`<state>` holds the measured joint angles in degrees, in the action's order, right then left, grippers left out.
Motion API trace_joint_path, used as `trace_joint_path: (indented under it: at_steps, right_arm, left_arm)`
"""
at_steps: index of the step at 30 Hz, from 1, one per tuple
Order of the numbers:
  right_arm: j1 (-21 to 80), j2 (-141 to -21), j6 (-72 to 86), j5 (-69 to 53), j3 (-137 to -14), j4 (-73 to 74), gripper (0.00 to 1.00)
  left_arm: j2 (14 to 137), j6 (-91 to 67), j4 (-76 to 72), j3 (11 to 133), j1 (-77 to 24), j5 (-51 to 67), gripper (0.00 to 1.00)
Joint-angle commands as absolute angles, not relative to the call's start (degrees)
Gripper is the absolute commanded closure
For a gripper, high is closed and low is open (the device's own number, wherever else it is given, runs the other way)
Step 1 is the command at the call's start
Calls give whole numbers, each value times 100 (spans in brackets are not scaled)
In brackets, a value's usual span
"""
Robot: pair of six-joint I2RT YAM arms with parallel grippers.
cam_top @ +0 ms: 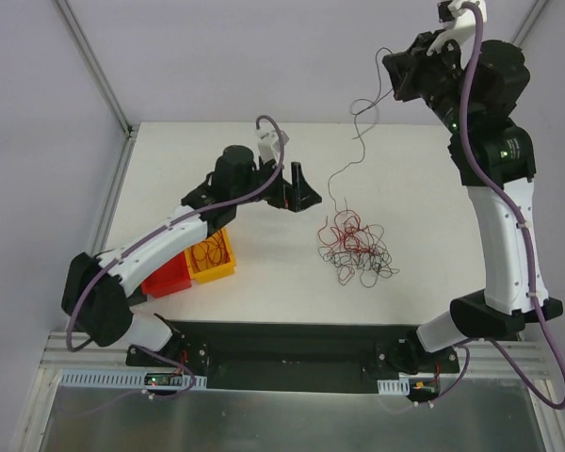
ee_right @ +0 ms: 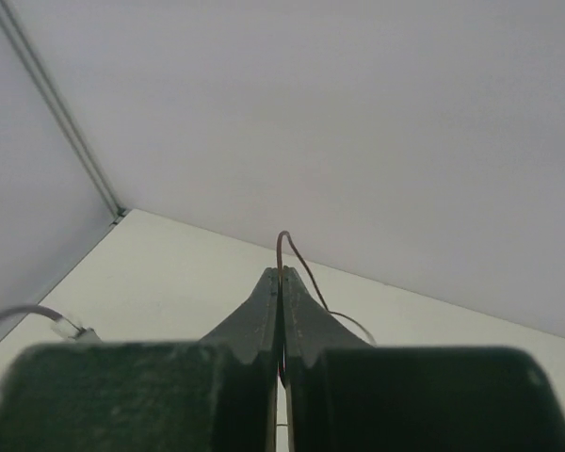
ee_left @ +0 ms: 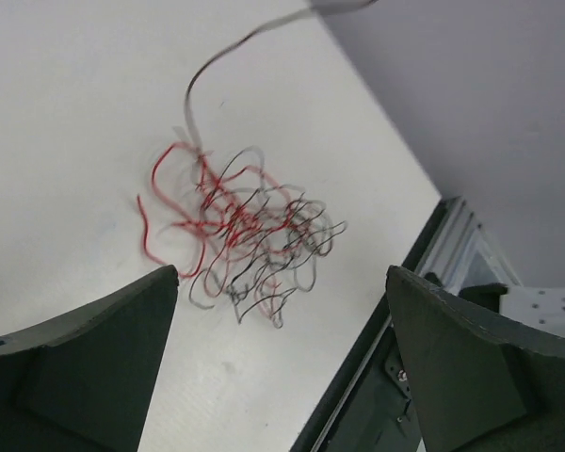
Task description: Untangle the cables
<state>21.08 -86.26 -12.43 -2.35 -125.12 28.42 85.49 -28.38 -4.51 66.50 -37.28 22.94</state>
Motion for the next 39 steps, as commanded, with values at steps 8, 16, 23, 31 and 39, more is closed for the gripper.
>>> trace_joint_path:
  at_steps: [8,16,23,31,39]
  right_arm:
    - [2258,-7164,586,-2969,-10260,1075,100]
    - [3006,-7216,1397,-3506,-9721,159,100]
    - [3076,-6944,1626,-3376,-9142,-325,99]
    - [3120,-6250,889,-2304,-7210,254,28]
    - [3111,-5888,299,-1398,-5310,369,24]
  left_arm:
    - [7339,-2470,-1090,7567,-3779,3216,1]
    - [7568,-2584,-1503,7568,-4148,4350,14]
    - [6760,-2137,-768,6944,-4201,3756,100]
    - [5266,-968,2545,7311,-4166,392,100]
    - [4632,-616,3937,7814,-3990,-2912,100]
